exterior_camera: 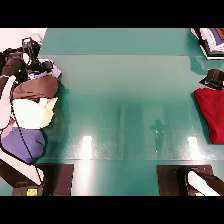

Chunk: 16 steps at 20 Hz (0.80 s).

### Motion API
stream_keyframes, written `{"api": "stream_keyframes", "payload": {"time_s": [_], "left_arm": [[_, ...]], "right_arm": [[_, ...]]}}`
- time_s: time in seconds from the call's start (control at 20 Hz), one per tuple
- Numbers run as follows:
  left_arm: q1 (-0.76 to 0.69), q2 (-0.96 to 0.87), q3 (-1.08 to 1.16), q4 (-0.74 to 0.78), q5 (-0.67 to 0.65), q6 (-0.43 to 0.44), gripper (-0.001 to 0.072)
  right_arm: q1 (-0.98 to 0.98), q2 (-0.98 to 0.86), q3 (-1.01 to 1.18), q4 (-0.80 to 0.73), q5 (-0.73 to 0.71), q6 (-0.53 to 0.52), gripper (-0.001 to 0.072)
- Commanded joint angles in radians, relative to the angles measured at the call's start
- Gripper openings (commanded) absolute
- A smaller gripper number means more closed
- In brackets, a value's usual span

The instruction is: Fold the shirts.

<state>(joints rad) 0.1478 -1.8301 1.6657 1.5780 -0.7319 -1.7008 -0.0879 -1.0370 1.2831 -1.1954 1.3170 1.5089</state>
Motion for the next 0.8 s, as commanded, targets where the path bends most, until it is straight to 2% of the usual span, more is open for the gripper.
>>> {"api": "stream_keyframes", "payload": {"time_s": [0.0, 0.05, 0.1, 0.25, 0.35, 0.55, 0.65, 0.75], "left_arm": [[0.010, -0.019, 0.008, -0.010, 0.040, -0.001, 0.0072], [0.010, -0.019, 0.014, -0.011, 0.039, -0.001, 0.0021], [0.010, -0.019, 0.022, -0.011, 0.026, -0.001, 0.0021], [0.009, -0.017, 0.124, -0.016, -0.133, -0.001, 0.0020], [-0.006, 0.024, 0.232, -0.014, -0.200, 0.027, 0.0019], [-0.085, 0.244, 0.408, -0.017, -0.212, 0.064, 0.0019], [-0.153, 0.386, 0.410, -0.018, -0.227, 0.138, 0.0020], [-0.241, 0.496, 0.401, -0.018, -0.297, 0.172, 0.0020]], "right_arm": [[0.001, 0.000, 0.000, 0.001, 0.003, 0.001, 0.0012], [0.001, 0.000, 0.000, 0.001, 0.003, 0.001, 0.0012], [0.001, 0.000, 0.000, 0.001, 0.003, 0.001, 0.0012], [0.001, 0.000, 0.001, 0.001, 0.001, 0.001, 0.0012], [0.001, 0.011, 0.002, 0.008, -0.027, 0.001, 0.0011], [0.001, 0.033, 0.122, 0.084, -0.134, 0.000, 0.0011], [0.001, 0.033, 0.226, 0.087, -0.163, 0.000, 0.0011], [0.001, 0.033, 0.317, 0.087, -0.186, 0.000, 0.0011]]}}
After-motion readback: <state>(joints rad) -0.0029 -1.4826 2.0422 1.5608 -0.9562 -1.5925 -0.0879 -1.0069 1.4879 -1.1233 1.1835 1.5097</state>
